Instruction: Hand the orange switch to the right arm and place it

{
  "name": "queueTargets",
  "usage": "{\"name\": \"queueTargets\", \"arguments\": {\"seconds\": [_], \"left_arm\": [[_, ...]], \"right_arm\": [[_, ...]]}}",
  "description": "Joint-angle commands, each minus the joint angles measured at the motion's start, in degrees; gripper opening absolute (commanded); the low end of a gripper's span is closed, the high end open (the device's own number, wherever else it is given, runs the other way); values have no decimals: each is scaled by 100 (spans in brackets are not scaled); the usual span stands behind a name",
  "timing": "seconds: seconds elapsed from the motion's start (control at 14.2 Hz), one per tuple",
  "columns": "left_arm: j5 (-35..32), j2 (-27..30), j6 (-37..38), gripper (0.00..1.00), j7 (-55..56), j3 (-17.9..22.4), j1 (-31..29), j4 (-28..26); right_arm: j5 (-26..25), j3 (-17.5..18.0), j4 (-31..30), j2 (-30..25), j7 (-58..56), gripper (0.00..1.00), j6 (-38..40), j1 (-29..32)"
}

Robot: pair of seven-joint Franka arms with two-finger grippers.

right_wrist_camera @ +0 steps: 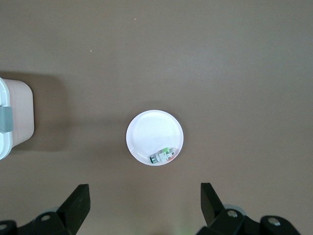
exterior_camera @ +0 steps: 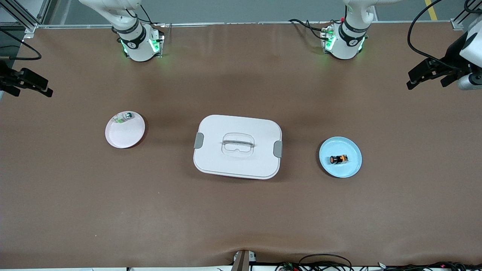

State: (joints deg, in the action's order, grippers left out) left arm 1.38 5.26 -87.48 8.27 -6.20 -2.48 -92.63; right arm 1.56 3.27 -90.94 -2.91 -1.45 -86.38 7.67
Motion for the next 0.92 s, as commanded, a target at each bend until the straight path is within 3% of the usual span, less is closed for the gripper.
{"name": "queueTargets", "arguments": {"seconds": [0.0, 0.21, 0.85], "left_arm": [[-32, -227, 205, 100, 17, -30, 37, 385], [-103, -438, 363, 100, 8, -30, 37, 658], [-76, -604, 354, 100, -27, -21, 29, 685]], "right_arm": [[-15, 86, 15, -61, 31, 100, 16, 112], [-15, 86, 15, -61, 31, 100, 16, 112], [-15, 86, 15, -52, 40, 100, 7, 112]]}}
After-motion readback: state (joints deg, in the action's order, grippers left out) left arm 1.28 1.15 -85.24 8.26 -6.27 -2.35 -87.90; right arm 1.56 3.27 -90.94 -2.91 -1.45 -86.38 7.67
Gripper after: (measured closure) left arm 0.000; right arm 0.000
